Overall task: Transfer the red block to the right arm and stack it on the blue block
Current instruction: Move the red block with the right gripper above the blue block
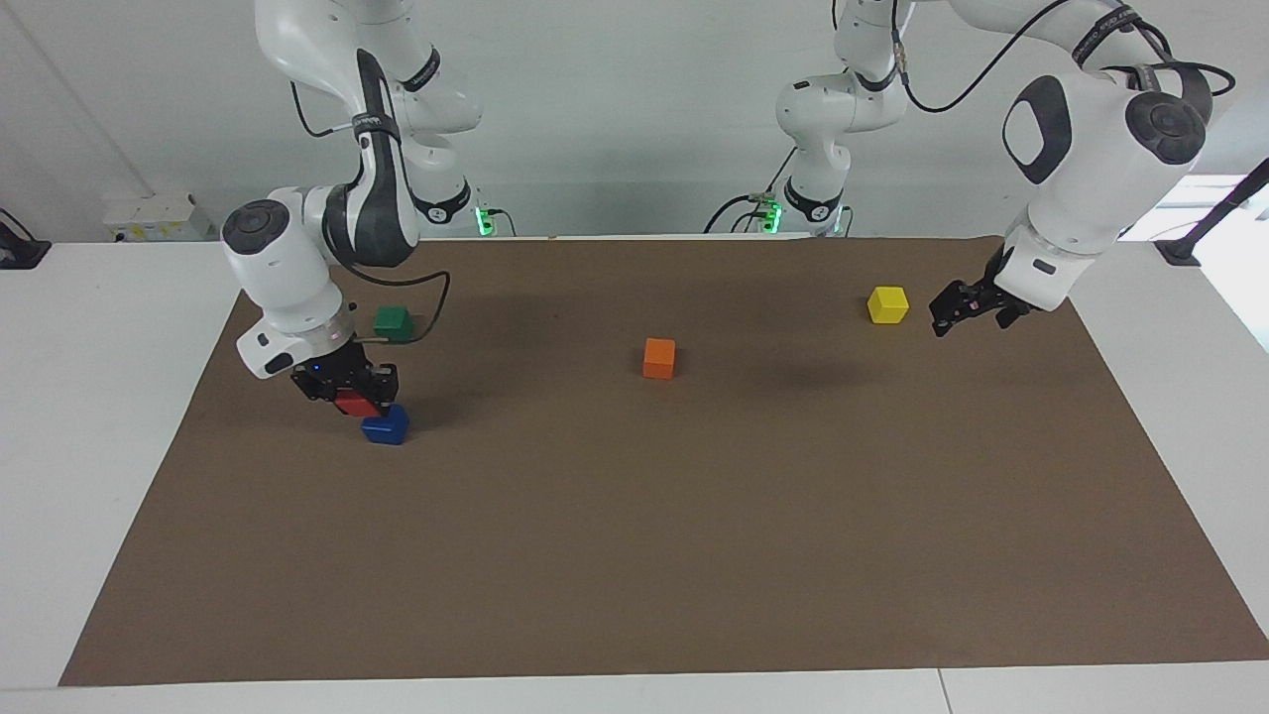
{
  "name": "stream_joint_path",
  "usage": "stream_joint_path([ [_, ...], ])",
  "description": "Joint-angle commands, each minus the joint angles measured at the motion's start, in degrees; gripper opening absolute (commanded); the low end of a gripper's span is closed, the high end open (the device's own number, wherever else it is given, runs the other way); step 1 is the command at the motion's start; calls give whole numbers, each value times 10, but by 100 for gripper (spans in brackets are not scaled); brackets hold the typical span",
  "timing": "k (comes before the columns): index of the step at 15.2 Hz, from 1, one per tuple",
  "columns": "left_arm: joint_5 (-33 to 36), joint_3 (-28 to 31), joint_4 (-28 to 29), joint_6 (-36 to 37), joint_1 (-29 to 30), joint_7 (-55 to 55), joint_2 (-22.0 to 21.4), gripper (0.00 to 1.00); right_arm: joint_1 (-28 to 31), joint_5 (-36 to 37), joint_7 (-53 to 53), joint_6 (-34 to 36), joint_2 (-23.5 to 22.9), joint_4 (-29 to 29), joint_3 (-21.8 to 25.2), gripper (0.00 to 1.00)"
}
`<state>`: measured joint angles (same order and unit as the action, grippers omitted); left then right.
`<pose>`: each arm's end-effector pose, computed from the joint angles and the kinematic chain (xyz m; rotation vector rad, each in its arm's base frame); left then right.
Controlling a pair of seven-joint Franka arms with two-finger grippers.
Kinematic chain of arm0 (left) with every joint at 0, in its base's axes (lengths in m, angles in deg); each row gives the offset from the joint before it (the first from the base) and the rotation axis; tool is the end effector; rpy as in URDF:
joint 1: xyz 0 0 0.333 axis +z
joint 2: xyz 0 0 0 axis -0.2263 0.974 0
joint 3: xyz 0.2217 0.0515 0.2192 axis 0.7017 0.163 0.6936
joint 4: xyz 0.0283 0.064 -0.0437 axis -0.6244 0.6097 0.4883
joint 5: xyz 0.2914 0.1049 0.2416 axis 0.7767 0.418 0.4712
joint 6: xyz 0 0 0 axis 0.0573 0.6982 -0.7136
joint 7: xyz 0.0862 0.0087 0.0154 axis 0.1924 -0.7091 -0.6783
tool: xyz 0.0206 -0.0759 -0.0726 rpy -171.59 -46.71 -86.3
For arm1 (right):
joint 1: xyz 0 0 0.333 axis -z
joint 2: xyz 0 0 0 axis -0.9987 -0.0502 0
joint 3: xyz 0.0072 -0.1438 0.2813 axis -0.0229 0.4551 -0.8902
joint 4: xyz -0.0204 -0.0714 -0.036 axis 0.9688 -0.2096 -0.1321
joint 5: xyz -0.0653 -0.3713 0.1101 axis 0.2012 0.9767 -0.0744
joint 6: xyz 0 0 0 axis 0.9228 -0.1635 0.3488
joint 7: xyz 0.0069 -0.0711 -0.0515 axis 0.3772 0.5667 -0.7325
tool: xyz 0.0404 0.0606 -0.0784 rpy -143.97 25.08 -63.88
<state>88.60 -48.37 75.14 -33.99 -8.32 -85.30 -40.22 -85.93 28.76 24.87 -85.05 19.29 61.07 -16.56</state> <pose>0.5857 -0.0056 0.5332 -3.1307 -0.0042 0.1298 0.5708 -0.0150 0.3589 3.1286 -0.1430 0.0937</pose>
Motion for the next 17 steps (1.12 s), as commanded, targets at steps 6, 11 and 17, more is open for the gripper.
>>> stream_joint_path([
  [6,-7,8,13,-11,-10,-8,-17,100,4,57,91,-25,-26,10,-8,0],
  [11,-4,9,-54,44,-19,-4,7,100,1,57,99,-29,-26,10,-8,0],
  [17,-4,2,-40,74,-10,-4,-35,100,-13,57,119,-27,-26,7,-8,0],
])
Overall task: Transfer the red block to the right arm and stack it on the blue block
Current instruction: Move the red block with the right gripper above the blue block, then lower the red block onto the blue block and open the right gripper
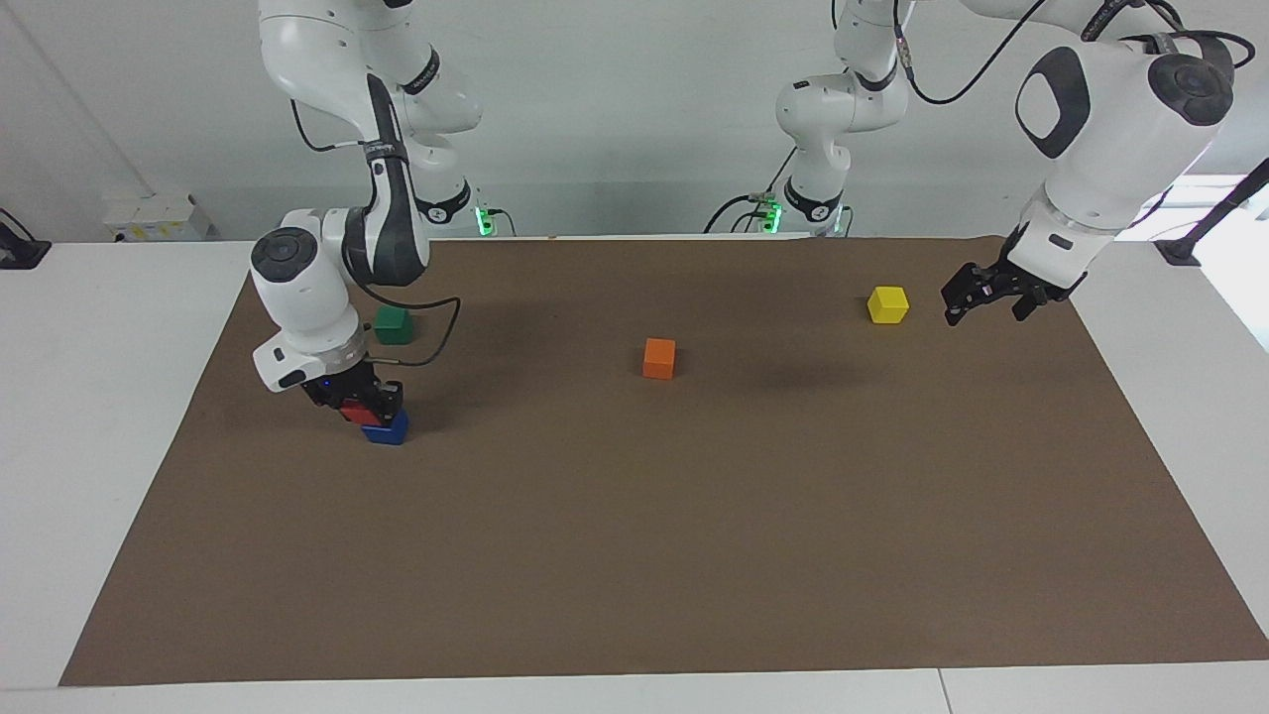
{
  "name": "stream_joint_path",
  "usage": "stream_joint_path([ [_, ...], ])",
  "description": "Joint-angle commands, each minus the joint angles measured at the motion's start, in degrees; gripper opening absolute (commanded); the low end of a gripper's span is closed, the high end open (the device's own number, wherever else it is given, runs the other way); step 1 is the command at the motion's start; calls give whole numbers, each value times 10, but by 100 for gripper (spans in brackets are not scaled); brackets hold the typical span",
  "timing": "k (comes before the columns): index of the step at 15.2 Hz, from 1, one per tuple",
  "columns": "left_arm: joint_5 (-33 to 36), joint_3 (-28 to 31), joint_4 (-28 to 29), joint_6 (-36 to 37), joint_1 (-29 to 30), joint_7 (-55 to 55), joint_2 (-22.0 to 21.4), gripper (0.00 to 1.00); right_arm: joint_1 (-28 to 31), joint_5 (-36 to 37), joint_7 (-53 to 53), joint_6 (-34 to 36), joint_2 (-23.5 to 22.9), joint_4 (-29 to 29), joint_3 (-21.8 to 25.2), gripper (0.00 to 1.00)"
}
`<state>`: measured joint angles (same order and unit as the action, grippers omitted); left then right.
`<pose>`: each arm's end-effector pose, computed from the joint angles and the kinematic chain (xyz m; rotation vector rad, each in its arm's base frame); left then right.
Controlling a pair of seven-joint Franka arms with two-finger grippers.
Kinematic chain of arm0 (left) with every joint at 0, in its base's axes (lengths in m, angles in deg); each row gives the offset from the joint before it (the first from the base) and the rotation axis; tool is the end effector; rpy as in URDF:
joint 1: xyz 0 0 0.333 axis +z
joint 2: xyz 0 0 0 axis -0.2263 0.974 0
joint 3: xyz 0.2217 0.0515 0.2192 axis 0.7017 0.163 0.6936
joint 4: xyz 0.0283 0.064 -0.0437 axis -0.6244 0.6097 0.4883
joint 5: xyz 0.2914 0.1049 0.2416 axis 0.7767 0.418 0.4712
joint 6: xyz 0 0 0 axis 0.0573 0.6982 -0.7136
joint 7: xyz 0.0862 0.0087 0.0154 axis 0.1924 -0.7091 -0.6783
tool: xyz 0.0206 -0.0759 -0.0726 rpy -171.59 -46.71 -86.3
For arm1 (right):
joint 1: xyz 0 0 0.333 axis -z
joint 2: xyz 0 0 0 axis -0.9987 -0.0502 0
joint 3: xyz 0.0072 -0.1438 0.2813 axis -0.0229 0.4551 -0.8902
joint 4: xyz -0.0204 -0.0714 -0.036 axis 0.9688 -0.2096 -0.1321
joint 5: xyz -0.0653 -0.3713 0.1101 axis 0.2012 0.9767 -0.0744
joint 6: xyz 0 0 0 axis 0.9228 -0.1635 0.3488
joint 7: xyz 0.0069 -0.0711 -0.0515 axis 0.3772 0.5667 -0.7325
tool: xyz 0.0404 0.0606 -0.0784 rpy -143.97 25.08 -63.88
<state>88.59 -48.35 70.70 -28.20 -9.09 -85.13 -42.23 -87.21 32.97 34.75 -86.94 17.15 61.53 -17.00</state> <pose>0.5727 -0.0132 0.5819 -3.1277 0.0183 0.1117 0.5727 0.0009 0.3371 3.0713 -0.2833 0.0843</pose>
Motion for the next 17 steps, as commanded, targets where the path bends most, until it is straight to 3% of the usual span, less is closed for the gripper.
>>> stream_joint_path([
  [1,-4,-3,5,16,-2,-5,-17,100,1,16,19,-10,-4,4,-4,0],
  [13,-5,-5,17,-13,-4,-10,-23,100,9,32,15,-18,-4,10,-4,0],
  [14,-5,-5,17,-17,-5,-11,-23,100,9,33,11,-24,-4,10,-4,6],
  [15,-5,-5,17,-20,-7,-5,-23,100,9,32,7,-31,-5,10,-4,24],
  [17,-5,-5,17,-15,-7,-4,-22,100,8,32,6,-31,-6,8,-4,100],
])
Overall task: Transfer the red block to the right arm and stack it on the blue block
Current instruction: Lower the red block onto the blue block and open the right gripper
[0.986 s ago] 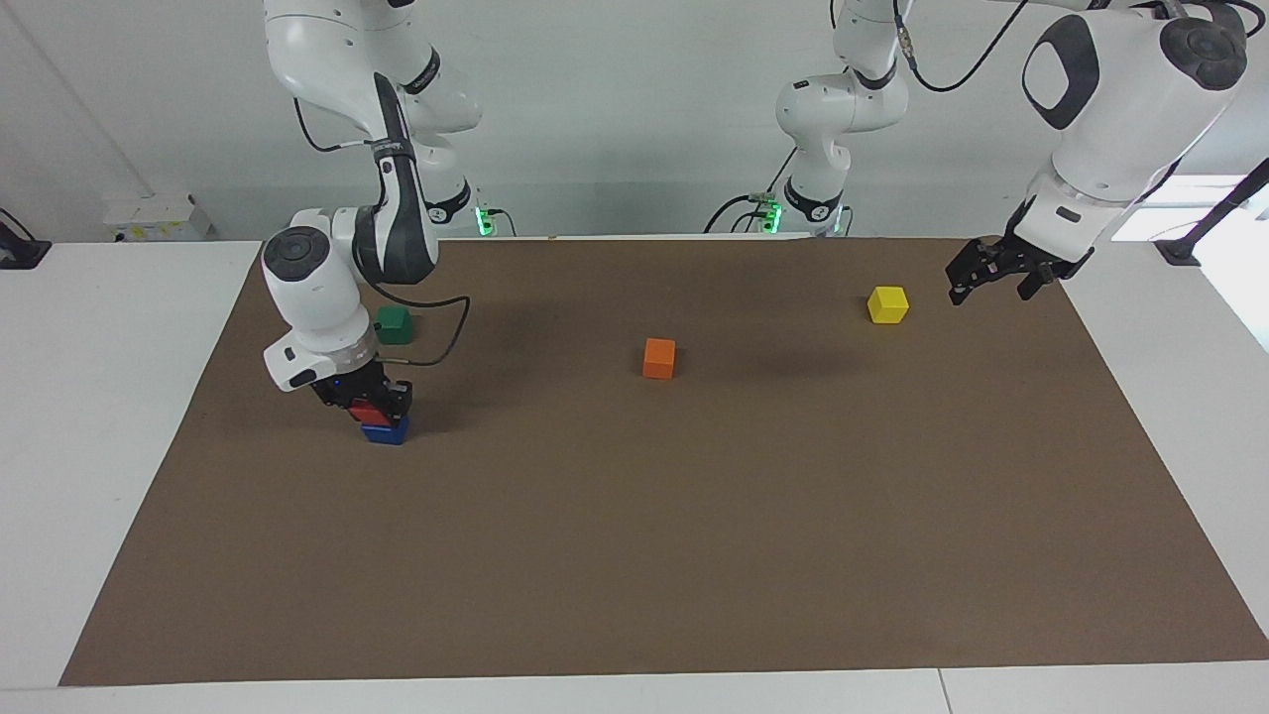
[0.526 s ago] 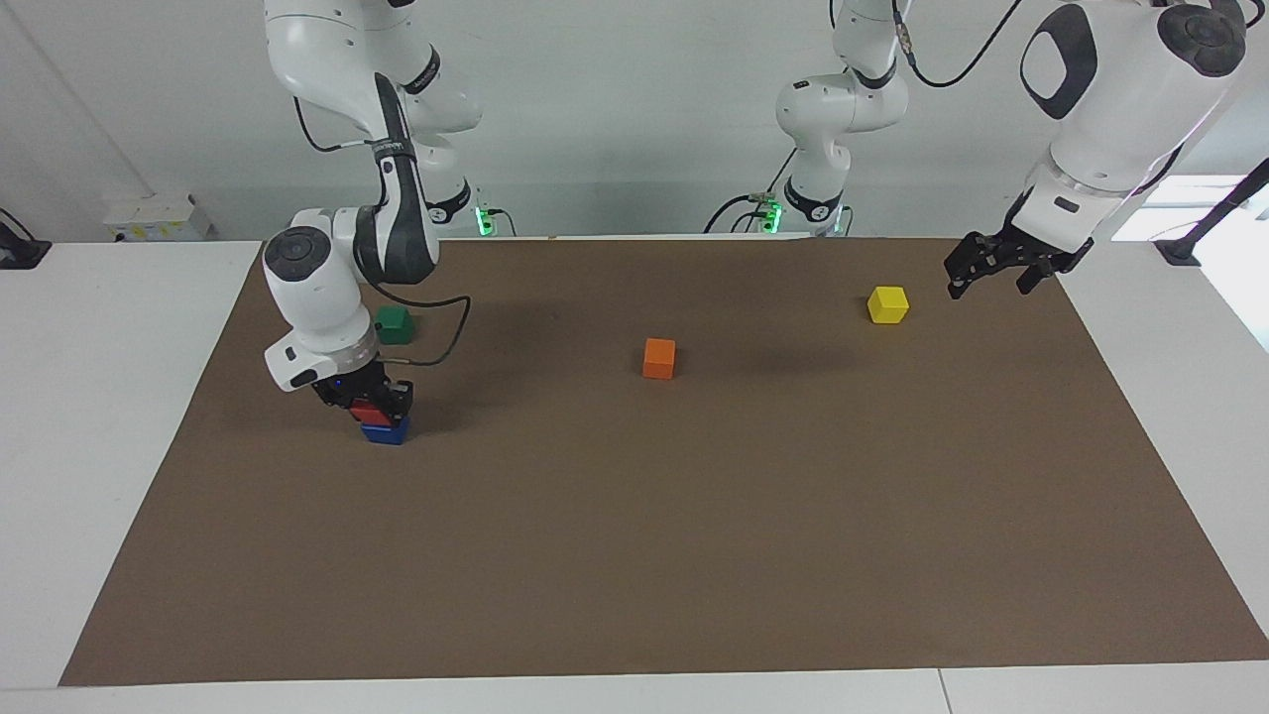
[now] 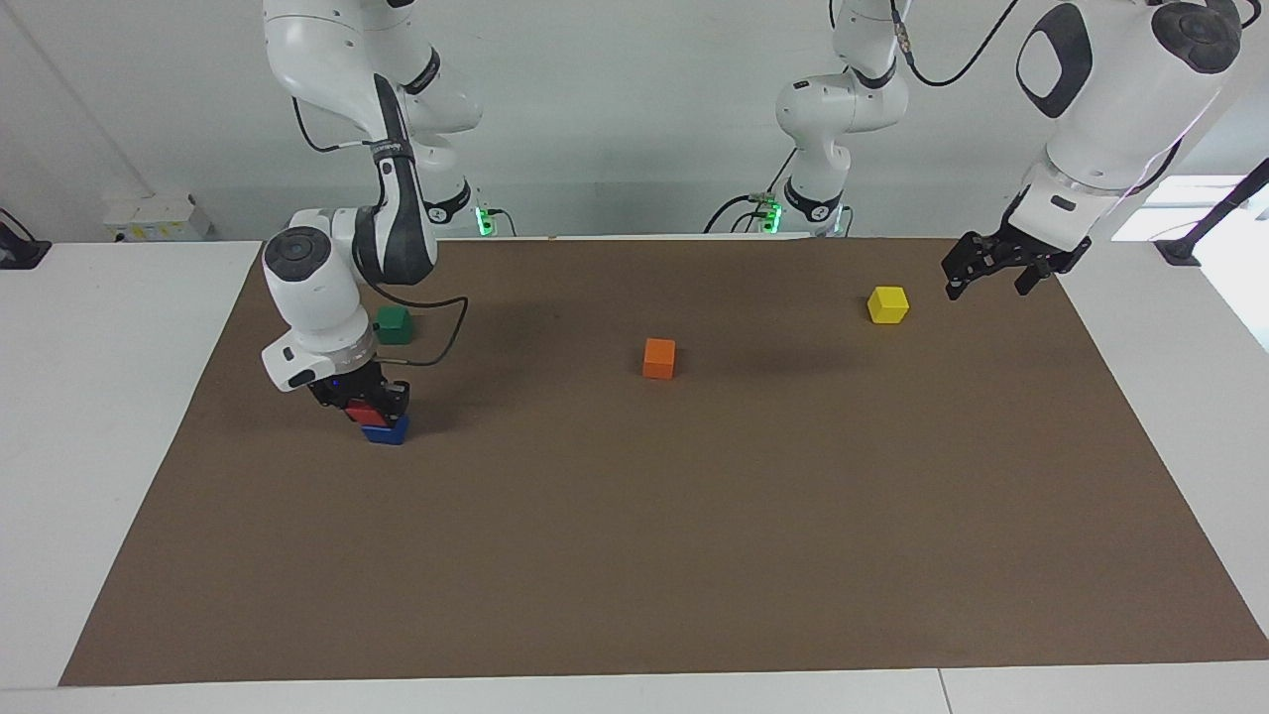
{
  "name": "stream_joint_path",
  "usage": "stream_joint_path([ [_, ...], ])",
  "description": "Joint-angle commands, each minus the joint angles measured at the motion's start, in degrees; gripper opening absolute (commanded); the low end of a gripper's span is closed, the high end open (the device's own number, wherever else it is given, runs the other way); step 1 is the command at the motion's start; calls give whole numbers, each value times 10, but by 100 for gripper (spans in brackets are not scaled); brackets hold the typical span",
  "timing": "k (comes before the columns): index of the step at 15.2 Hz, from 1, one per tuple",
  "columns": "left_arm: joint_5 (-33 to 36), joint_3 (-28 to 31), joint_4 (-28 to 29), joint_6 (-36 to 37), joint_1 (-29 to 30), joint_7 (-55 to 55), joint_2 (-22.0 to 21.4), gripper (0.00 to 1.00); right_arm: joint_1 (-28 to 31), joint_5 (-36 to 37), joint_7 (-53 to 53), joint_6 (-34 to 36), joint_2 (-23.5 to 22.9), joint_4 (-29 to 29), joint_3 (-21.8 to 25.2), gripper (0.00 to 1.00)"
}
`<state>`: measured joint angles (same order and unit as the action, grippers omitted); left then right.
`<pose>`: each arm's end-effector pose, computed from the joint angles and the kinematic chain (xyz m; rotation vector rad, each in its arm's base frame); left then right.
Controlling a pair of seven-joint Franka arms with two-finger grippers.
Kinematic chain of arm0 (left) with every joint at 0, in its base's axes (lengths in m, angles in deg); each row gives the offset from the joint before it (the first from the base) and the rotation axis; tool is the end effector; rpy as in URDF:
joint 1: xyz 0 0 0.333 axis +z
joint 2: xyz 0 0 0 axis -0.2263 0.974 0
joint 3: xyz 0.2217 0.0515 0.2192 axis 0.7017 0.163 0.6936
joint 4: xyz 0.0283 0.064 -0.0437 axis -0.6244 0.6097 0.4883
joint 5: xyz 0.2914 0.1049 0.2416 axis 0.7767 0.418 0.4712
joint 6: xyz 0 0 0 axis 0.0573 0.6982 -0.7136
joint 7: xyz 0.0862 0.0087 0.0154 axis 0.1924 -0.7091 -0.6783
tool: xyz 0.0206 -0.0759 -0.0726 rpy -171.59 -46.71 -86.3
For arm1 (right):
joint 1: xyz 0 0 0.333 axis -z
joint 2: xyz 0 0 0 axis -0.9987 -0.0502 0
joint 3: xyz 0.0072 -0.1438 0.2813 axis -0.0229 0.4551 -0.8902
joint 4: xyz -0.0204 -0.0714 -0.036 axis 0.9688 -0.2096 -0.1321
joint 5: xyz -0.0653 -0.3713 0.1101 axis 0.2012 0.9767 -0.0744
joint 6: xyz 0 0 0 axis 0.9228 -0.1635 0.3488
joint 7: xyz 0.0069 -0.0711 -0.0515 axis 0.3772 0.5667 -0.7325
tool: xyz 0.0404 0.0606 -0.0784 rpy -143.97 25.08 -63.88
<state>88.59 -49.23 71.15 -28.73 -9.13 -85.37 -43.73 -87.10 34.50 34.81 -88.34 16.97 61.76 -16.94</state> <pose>0.5663 -0.0227 0.5939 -3.1270 0.0367 0.0684 0.5740 -0.0008 0.3358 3.0560 -0.2582 0.1135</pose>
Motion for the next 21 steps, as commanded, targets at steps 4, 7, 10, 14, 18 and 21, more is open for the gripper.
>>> stream_joint_path([
  [4,-5,2,14,-10,-7,10,-7,100,7,18,7,-12,-4,3,-4,100],
  [7,-5,3,14,-20,-6,10,-3,100,4,17,6,1,-4,-10,-4,100],
  [10,-7,1,13,-24,-6,9,-3,100,0,16,5,104,-3,-86,-6,100],
  [14,-9,-3,10,-15,-6,14,-3,100,0,9,-51,194,4,-163,-10,100],
  [18,-10,-7,10,-21,-5,26,-2,100,1,-27,-111,275,46,-220,-10,100],
  [21,-10,-11,12,-21,-5,25,-3,100,7,-54,-127,327,85,-234,-7,100],
])
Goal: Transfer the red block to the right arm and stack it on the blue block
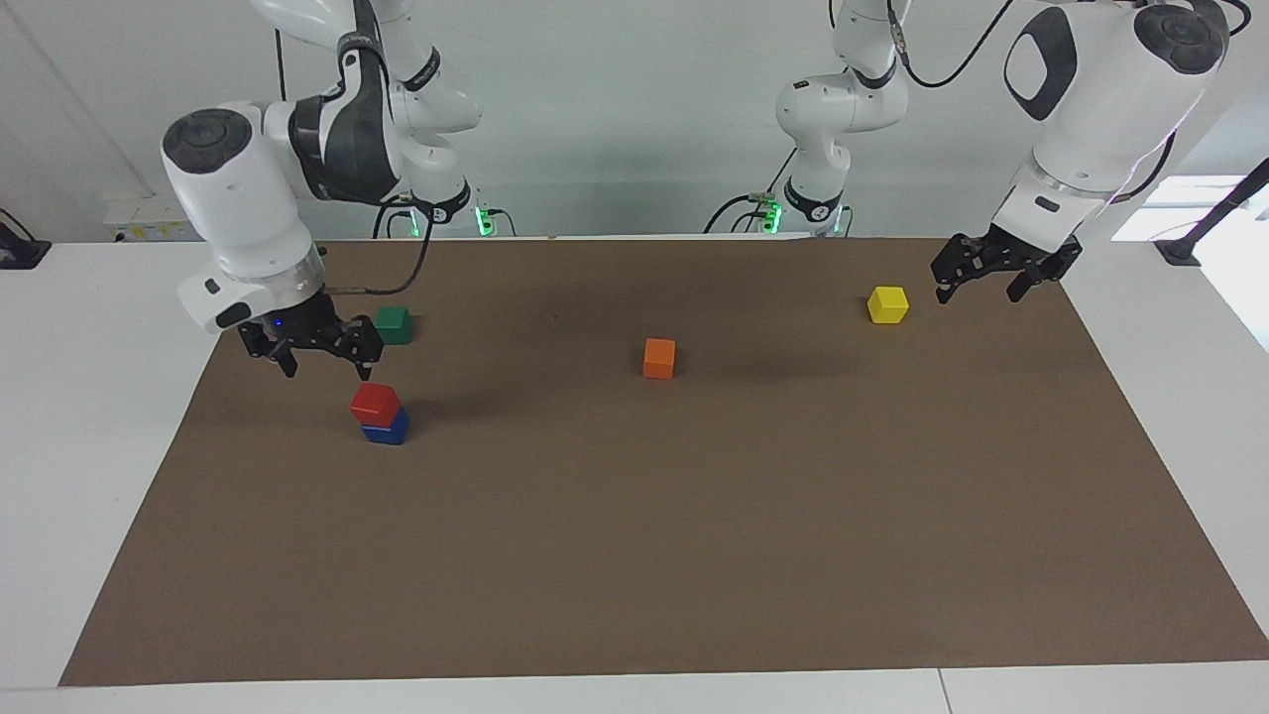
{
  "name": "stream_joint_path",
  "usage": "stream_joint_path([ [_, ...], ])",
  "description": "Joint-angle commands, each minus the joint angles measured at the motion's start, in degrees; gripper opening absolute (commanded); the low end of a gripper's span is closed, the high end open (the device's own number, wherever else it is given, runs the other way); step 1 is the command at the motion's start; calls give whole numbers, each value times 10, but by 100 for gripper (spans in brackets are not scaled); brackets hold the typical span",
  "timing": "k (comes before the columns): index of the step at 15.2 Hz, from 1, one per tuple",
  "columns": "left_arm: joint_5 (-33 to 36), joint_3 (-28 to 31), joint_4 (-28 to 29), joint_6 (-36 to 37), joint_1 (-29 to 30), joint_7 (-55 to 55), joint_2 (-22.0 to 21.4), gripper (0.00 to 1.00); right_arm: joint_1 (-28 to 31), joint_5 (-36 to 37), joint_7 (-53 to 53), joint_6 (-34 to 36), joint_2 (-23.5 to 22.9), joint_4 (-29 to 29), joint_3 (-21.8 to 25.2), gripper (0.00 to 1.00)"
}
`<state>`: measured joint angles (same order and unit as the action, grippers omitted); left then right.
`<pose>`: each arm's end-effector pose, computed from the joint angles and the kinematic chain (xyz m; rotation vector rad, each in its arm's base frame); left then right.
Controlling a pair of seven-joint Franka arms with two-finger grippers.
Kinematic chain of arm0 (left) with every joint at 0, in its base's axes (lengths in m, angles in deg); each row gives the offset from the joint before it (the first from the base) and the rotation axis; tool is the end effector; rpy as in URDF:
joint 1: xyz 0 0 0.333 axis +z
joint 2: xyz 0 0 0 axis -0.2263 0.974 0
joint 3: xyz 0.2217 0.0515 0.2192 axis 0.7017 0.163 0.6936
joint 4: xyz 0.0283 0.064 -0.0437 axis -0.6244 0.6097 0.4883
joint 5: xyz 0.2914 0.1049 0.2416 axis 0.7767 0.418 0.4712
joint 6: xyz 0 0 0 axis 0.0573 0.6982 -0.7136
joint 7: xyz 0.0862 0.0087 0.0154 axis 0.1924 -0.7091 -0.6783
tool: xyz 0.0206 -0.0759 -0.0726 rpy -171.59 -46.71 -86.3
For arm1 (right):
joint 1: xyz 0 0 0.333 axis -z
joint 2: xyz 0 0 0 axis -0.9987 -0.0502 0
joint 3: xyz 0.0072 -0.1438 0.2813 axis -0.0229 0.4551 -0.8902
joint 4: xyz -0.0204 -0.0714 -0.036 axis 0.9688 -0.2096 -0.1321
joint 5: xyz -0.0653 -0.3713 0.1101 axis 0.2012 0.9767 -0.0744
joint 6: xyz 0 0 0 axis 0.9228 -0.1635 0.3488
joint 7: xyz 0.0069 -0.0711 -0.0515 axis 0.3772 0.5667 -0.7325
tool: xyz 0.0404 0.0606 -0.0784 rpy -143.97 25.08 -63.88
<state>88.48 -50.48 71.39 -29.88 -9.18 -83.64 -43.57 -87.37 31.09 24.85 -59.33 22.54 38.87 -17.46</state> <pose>0.5683 -0.0356 0.5921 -3.1291 0.1196 0.0480 0.5940 0.0046 0.5332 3.0921 -0.0691 0.0882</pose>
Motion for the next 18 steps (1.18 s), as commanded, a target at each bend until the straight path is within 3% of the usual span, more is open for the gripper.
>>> stream_joint_path([
  [1,-9,1,9,-9,-5,8,-5,100,10,-20,-58,66,39,-14,0,100],
  [4,-9,1,9,-10,-3,8,-5,100,24,-19,-89,160,52,-39,3,100],
  [9,-9,-1,9,-3,-3,8,-5,100,39,-19,-116,217,75,-28,1,100],
  [18,-10,2,-20,24,-1,6,7,100,43,-19,-110,214,86,-23,2,100],
])
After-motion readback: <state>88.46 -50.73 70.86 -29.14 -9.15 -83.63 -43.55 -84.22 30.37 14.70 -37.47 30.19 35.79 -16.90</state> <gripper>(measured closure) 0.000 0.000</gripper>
